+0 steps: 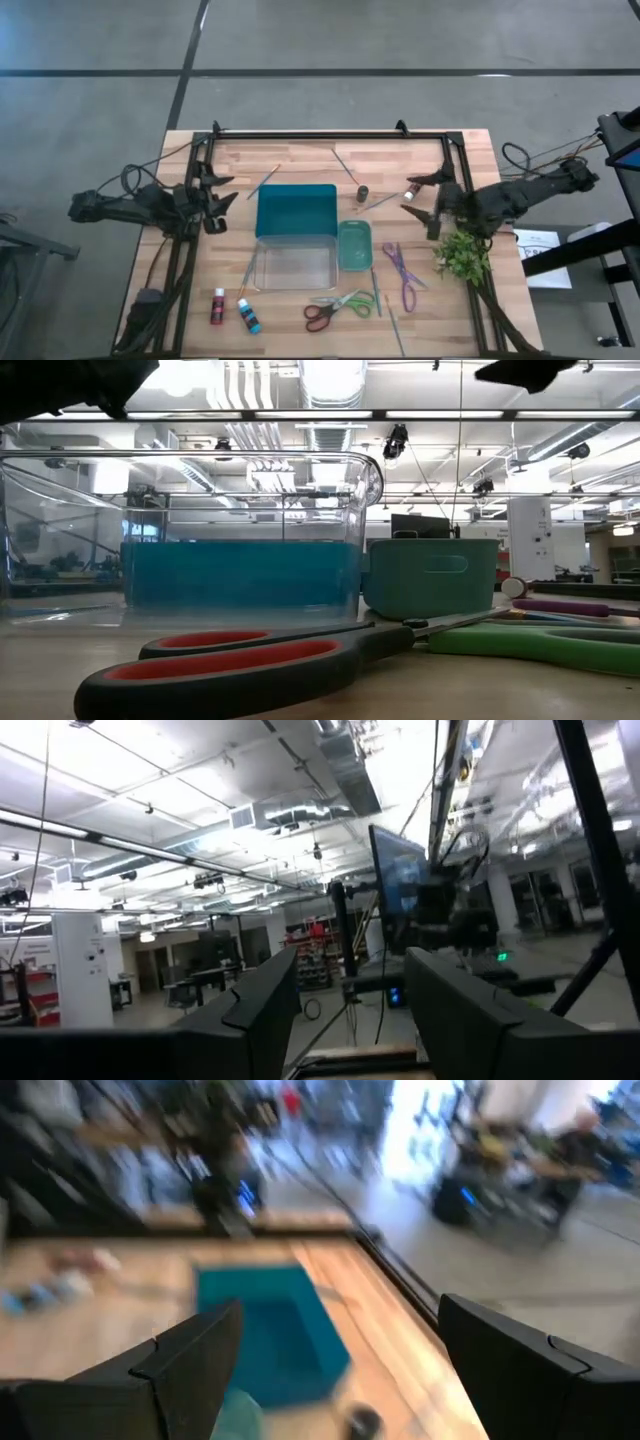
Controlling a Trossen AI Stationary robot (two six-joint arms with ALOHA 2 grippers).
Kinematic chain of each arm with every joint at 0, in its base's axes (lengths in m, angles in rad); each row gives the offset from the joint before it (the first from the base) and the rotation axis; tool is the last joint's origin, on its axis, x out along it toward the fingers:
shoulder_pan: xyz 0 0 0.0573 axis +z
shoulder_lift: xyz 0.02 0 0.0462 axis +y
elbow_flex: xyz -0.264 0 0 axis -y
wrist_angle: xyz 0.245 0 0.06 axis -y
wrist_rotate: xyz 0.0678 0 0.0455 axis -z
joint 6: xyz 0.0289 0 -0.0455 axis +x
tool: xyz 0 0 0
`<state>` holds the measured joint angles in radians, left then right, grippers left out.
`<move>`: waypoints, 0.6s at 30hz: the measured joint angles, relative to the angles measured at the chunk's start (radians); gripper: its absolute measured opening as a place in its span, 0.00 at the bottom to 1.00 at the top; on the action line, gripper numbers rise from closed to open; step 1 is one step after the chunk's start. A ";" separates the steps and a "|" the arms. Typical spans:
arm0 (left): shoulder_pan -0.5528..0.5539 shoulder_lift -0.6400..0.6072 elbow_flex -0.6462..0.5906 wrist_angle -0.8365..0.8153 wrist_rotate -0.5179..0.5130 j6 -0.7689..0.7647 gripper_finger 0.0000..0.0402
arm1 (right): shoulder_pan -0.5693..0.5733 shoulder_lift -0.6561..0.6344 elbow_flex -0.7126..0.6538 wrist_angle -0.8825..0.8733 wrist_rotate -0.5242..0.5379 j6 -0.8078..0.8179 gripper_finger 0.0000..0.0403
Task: Pick & Place Paint Supplies
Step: Put the black paint bottle into the green bin
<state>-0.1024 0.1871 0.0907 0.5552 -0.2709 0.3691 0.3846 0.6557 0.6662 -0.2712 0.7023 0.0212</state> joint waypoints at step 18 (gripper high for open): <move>-0.001 0.078 0.168 -0.179 -0.007 0.016 0.48 | -0.366 0.620 0.443 -0.452 -0.341 -0.054 0.83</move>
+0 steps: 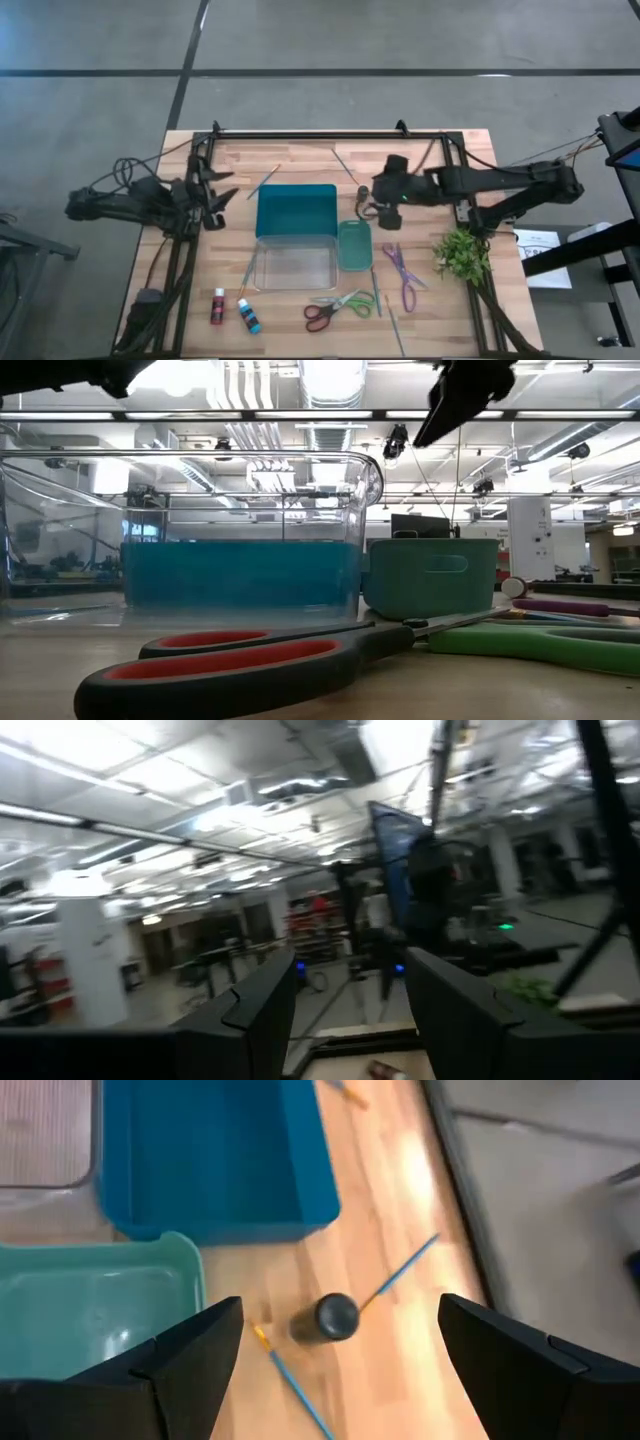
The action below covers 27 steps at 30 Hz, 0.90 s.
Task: Pick & Place Paint Supplies
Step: Put the black paint bottle into the green bin
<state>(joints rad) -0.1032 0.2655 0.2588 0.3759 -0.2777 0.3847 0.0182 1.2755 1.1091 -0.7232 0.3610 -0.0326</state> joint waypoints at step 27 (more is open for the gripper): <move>-0.016 0.428 0.188 -0.012 0.070 0.009 0.48 | -0.135 0.122 -0.132 0.184 -0.190 -0.002 0.83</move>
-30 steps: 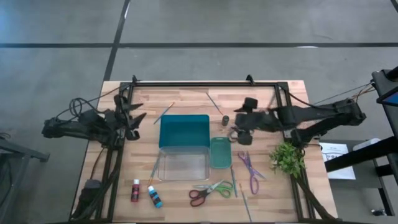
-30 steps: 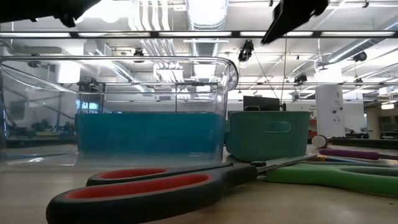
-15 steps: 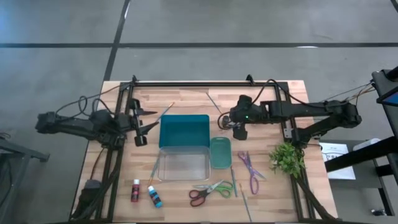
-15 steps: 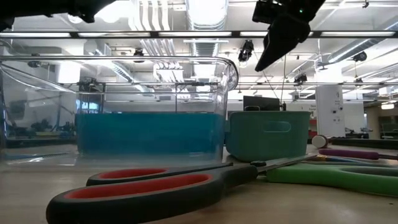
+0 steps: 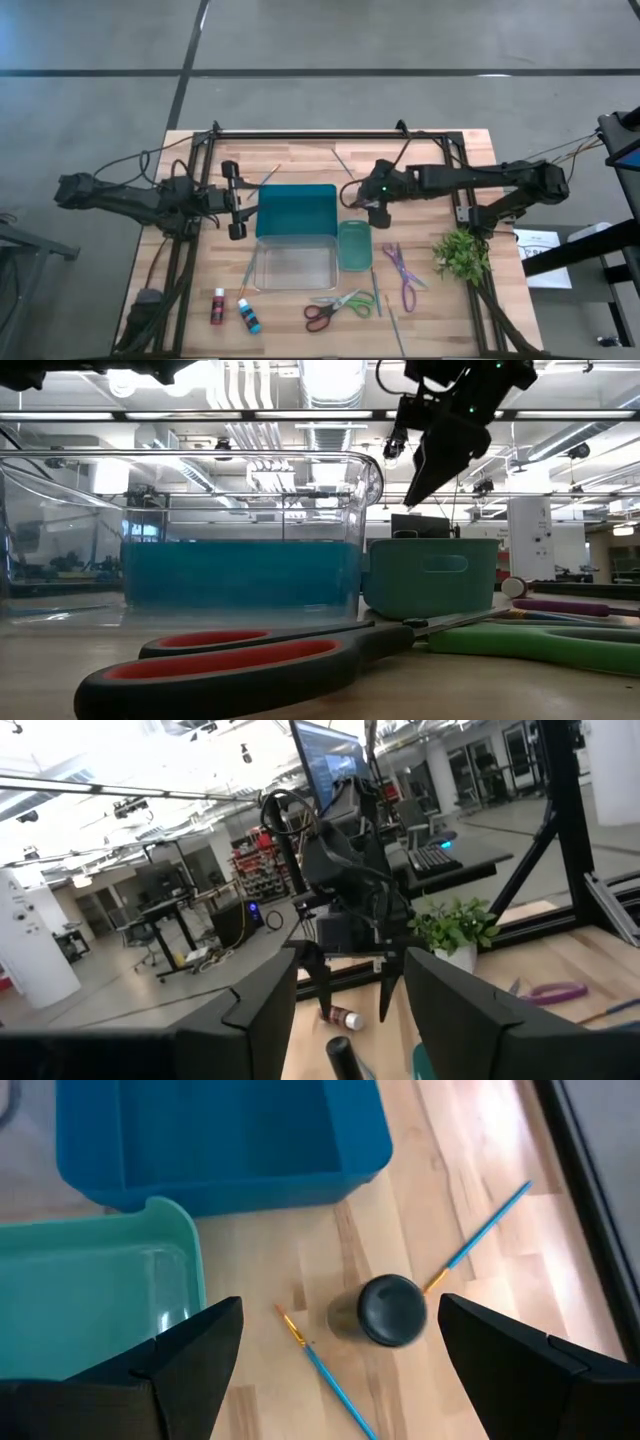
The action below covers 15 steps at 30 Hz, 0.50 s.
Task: Pick & Place Paint Supplies
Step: Put the black paint bottle into the green bin
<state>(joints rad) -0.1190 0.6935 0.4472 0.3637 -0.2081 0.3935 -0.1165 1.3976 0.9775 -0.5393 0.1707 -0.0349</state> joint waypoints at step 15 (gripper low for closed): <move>0.000 0.002 -0.001 -0.004 0.000 0.003 0.48 | -0.125 0.062 0.009 0.057 -0.096 -0.032 0.83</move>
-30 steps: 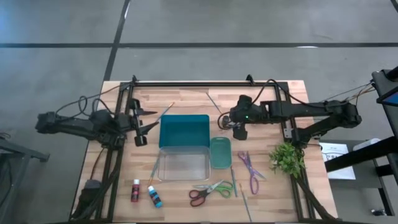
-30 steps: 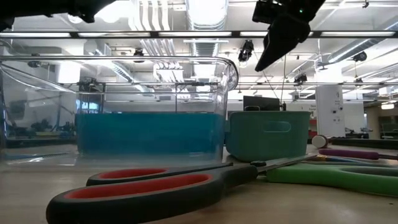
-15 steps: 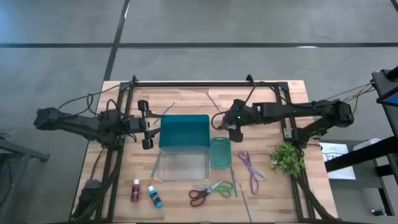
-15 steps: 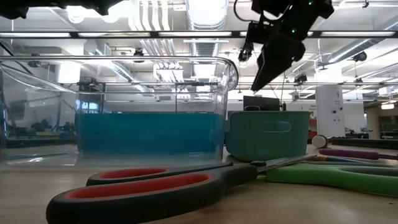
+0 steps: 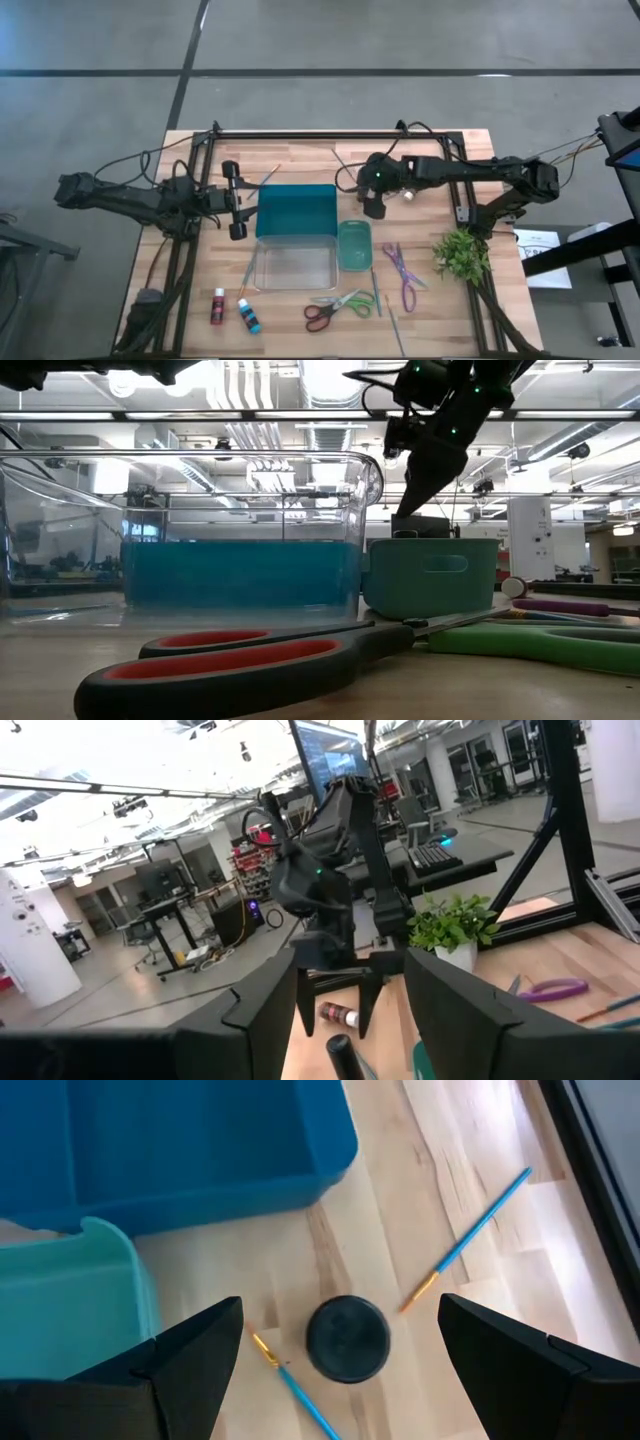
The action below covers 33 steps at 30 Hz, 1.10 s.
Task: Pick & Place Paint Supplies
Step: Put the black paint bottle into the green bin
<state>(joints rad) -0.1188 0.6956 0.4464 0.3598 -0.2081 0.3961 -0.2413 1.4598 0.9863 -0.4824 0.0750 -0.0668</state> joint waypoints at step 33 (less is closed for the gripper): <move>0.000 0.000 -0.002 -0.025 0.000 -0.004 0.48 | -0.068 0.104 -0.001 0.003 -0.080 -0.020 0.61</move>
<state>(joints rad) -0.1188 0.6959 0.4446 0.3351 -0.2081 0.3923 -0.3094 1.5642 0.9852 -0.4791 -0.0053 -0.0872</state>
